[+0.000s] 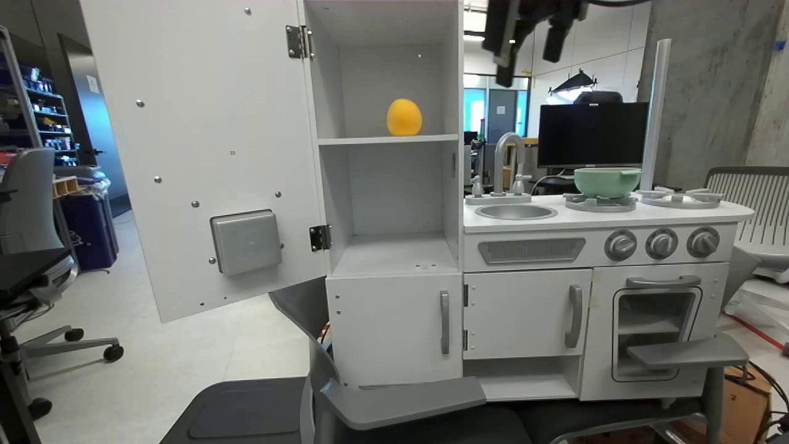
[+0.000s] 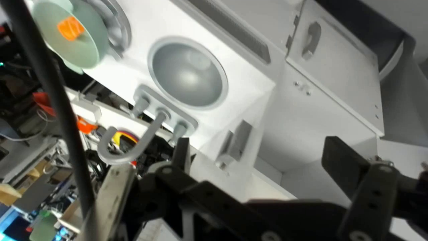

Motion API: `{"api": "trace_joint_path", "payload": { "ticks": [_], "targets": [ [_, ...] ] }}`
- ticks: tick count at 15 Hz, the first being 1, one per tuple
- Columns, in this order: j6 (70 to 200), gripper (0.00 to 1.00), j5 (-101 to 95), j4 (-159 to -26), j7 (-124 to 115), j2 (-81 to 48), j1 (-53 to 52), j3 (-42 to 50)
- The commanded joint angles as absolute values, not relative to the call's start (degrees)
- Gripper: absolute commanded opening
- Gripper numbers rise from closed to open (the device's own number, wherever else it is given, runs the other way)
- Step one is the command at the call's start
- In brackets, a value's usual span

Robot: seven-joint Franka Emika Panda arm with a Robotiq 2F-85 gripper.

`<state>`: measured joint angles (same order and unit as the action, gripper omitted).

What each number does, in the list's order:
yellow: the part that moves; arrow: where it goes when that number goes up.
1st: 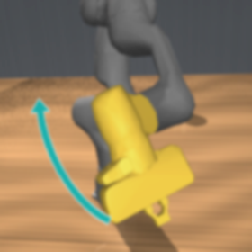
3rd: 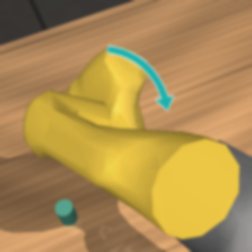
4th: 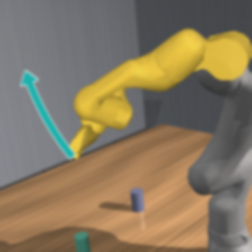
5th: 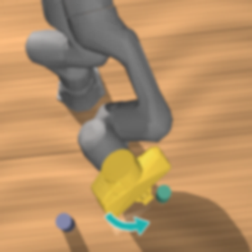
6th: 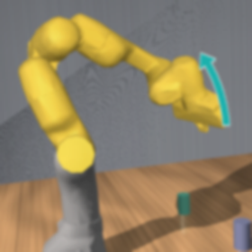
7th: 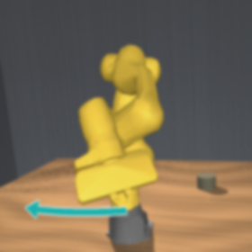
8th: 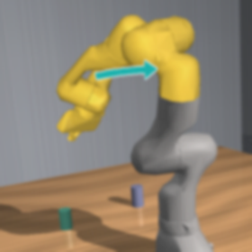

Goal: Open the upper cupboard then move the objects from the sink and the green plate then put them on the second shelf of the cupboard

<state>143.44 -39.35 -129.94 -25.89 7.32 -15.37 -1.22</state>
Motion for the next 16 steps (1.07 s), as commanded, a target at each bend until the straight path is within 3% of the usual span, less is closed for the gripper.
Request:
{"api": "trace_joint_path", "payload": {
  "ticks": [1, 8, 16],
  "targets": [
    [137.2, 1.0, -28.0, -133.0, -12.9, 14.6, -8.4, -0.3],
    [134.3, 1.0, -16.0, -121.7, -3.1, 3.8, 3.4, 5.5],
    [133.7, 1.0, -4.5, -105.0, -3.7, -14.7, 6.0, 6.3]
  ]
}}
